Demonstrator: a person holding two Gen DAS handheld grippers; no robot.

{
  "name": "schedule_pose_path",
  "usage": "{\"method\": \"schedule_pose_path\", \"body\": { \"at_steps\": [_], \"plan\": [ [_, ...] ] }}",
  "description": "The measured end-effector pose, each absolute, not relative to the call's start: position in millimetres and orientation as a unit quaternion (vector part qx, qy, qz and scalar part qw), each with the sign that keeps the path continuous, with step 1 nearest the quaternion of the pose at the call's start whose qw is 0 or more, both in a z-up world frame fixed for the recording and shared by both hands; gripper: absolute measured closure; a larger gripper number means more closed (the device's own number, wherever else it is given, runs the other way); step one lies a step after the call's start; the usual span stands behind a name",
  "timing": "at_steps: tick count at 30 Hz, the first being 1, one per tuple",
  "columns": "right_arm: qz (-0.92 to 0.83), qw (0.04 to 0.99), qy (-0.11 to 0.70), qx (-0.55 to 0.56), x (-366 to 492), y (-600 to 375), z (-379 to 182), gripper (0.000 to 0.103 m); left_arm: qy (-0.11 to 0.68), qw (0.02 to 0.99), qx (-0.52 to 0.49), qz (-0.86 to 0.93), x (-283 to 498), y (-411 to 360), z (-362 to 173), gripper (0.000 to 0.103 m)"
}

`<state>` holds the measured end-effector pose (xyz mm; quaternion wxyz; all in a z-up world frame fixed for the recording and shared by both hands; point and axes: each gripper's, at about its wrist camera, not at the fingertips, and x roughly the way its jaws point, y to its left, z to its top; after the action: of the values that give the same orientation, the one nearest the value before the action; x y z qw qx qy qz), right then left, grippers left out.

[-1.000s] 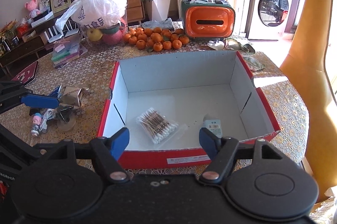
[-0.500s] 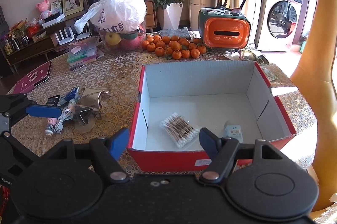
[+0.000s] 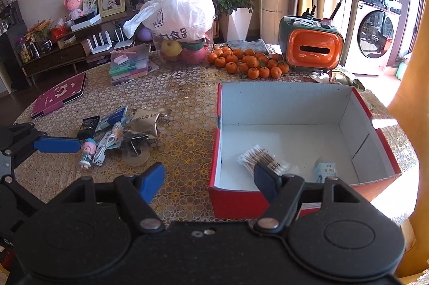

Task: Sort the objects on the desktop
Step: 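Withdraw both tools from the shoebox back toward the table items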

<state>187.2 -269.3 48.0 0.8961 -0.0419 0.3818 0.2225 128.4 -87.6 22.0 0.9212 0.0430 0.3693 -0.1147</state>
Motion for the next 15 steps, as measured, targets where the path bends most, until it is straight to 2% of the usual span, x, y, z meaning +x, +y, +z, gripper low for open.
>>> {"method": "schedule_pose_path", "body": {
  "at_steps": [15],
  "plan": [
    [0.262, 0.88, 0.392, -0.058, 180, -217, 31, 0.029, 0.364, 0.931, -0.003, -0.032, 95, -25, 4, 0.0]
  ]
}}
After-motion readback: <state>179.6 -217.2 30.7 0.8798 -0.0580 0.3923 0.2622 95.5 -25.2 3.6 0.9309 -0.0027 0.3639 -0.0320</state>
